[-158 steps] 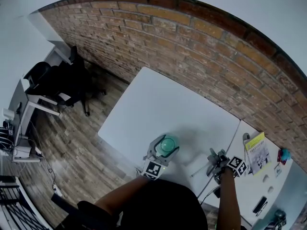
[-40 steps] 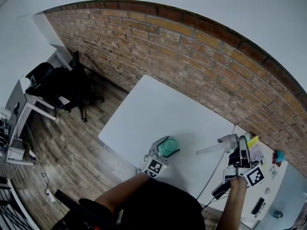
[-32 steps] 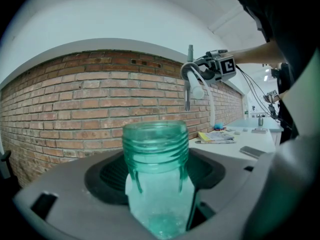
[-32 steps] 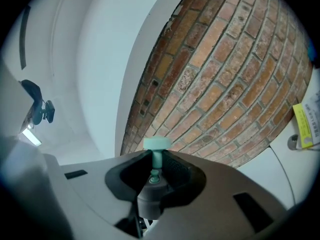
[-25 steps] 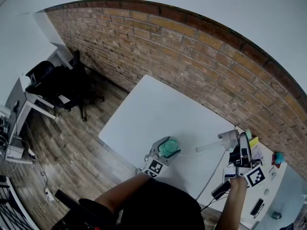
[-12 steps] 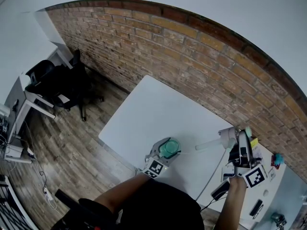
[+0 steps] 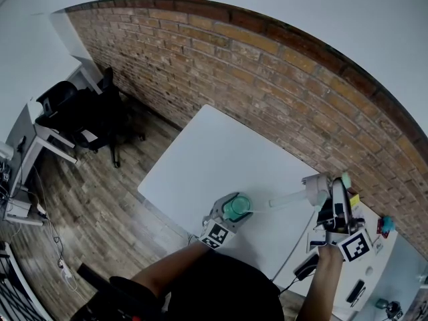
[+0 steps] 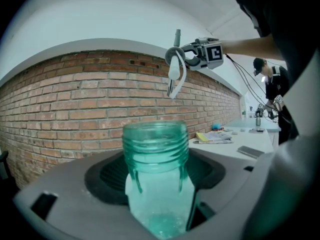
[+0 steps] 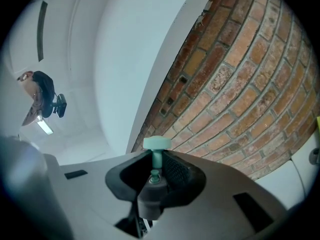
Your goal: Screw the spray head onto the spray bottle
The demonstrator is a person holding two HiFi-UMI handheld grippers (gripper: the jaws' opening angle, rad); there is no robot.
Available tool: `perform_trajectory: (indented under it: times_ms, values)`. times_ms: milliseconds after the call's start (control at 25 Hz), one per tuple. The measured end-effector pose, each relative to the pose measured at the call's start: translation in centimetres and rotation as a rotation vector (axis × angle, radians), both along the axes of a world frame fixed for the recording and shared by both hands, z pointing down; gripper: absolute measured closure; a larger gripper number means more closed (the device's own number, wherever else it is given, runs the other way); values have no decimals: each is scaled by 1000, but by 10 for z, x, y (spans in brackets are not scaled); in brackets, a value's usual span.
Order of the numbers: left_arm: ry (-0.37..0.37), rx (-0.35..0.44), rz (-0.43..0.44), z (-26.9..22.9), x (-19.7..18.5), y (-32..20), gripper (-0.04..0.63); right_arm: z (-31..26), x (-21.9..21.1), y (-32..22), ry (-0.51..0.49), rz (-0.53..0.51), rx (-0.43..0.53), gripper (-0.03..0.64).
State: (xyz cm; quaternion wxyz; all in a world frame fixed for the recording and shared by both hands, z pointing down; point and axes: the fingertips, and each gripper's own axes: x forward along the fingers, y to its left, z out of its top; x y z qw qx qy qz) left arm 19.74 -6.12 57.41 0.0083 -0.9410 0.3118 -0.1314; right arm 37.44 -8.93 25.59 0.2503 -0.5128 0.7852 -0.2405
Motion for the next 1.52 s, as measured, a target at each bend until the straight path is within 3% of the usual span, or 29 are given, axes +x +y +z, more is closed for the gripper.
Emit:
perform_trajectory:
  times_ms: [1040, 1240, 1520]
  values:
    - [-2, 3, 55, -1, 3, 3, 270, 6, -42, -13, 153, -30, -6, 551]
    - [0, 2, 76, -1, 3, 5, 270, 14, -51, -14, 242, -19, -19, 551]
    - [2, -2, 91, -1, 4, 8, 270, 13, -68, -14, 255, -42, -6, 551]
